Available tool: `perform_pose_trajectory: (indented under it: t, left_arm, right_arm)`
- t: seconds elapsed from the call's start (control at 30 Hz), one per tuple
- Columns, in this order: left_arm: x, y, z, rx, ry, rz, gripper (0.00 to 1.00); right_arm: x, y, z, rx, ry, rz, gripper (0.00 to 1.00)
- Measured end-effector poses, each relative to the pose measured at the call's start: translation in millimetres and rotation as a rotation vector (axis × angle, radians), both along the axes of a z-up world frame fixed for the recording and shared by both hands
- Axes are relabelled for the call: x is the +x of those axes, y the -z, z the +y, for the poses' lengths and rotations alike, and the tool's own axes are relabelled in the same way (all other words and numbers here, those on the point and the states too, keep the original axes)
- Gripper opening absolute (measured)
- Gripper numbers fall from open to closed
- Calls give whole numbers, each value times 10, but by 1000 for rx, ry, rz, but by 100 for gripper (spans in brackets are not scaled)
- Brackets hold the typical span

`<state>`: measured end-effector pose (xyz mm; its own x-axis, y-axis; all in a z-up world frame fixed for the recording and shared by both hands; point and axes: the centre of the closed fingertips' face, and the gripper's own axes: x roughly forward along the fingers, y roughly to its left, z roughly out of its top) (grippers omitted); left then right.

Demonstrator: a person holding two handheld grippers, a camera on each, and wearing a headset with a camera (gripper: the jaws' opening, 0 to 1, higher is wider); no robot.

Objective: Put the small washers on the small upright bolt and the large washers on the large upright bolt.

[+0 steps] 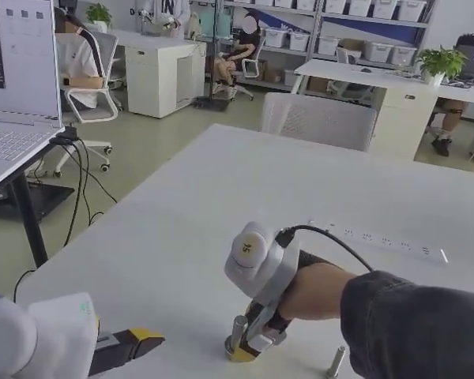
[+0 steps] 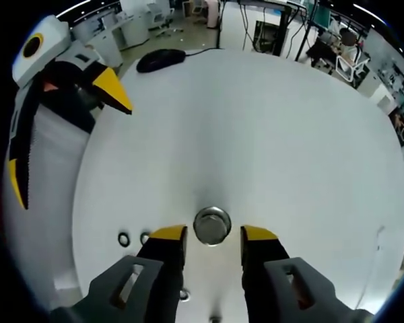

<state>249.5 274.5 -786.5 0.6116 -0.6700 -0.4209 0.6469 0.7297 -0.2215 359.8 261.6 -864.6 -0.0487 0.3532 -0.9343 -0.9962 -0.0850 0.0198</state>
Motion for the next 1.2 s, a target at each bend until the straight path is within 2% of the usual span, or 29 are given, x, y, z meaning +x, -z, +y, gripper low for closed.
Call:
perform_pose_trajectory:
  t: [0.3,0.73,1.2]
  left_arm:
    - [-1,-16,-19,3,7,-3,94]
    - [-2,-22,-38,3,16,-5,94]
    - [10,-8,-66,2,28,-5,94]
  right_arm:
    - [54,-83,-60,19,23,-9,42]
    - [78,-273,-151,48,34,-43,45]
    - [-7,-548,-317,97,33,-102,47]
